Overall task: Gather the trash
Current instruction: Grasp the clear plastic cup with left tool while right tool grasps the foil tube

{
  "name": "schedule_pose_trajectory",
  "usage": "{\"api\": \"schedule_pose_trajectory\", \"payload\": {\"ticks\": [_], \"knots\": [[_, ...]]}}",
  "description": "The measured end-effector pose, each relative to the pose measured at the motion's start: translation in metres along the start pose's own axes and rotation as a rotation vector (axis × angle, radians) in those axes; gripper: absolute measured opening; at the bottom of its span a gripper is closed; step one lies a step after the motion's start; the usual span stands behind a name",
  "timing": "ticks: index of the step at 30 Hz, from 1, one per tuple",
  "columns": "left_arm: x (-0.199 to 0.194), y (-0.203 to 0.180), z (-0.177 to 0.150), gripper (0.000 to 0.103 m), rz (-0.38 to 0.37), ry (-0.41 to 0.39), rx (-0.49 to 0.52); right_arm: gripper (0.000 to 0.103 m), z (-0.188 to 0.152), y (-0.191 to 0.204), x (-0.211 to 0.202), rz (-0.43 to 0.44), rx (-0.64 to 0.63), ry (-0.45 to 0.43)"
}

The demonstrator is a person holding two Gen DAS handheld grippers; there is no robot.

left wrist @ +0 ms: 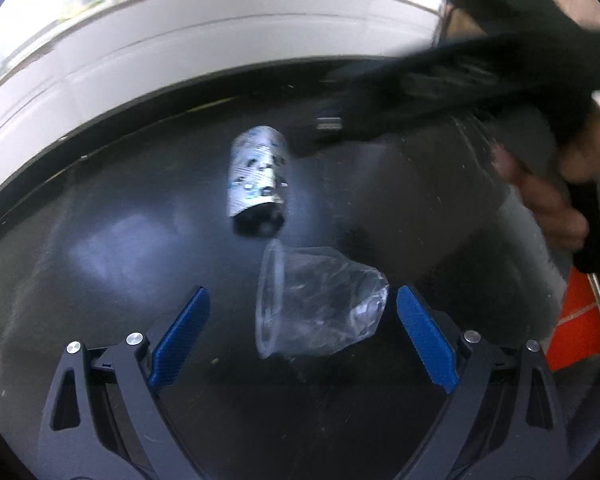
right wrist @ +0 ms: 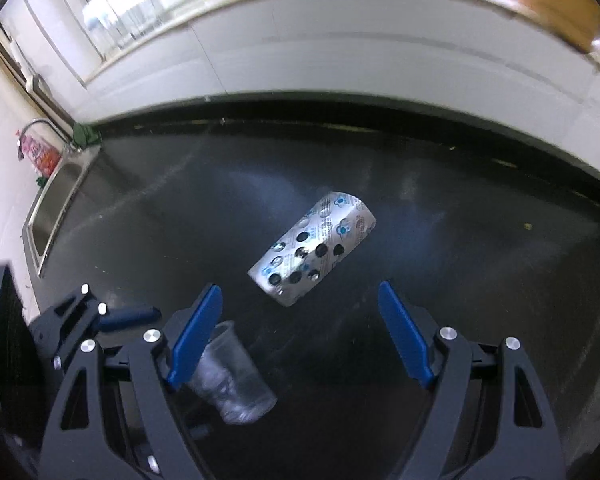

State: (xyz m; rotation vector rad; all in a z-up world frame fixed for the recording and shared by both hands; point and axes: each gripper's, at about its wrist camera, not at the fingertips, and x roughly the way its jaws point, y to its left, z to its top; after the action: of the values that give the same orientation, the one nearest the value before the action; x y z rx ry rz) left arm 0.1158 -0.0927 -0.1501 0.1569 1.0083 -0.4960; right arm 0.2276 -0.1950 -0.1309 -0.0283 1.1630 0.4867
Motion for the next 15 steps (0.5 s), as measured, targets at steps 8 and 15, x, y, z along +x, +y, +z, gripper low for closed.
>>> {"api": "schedule_pose_trajectory", "payload": {"ticks": [8, 15], "knots": [[0.041, -0.009, -0.002, 0.091, 0.021, 0.047, -0.025, 0.082, 0.024, 0.001, 0.074, -0.037, -0.02, 0.107], [0.048, -0.008, 0.006, 0.061, 0.004, 0.069, -0.042, 0.04, 0.024, 0.021, 0.077, -0.039, -0.134, 0.097]]}}
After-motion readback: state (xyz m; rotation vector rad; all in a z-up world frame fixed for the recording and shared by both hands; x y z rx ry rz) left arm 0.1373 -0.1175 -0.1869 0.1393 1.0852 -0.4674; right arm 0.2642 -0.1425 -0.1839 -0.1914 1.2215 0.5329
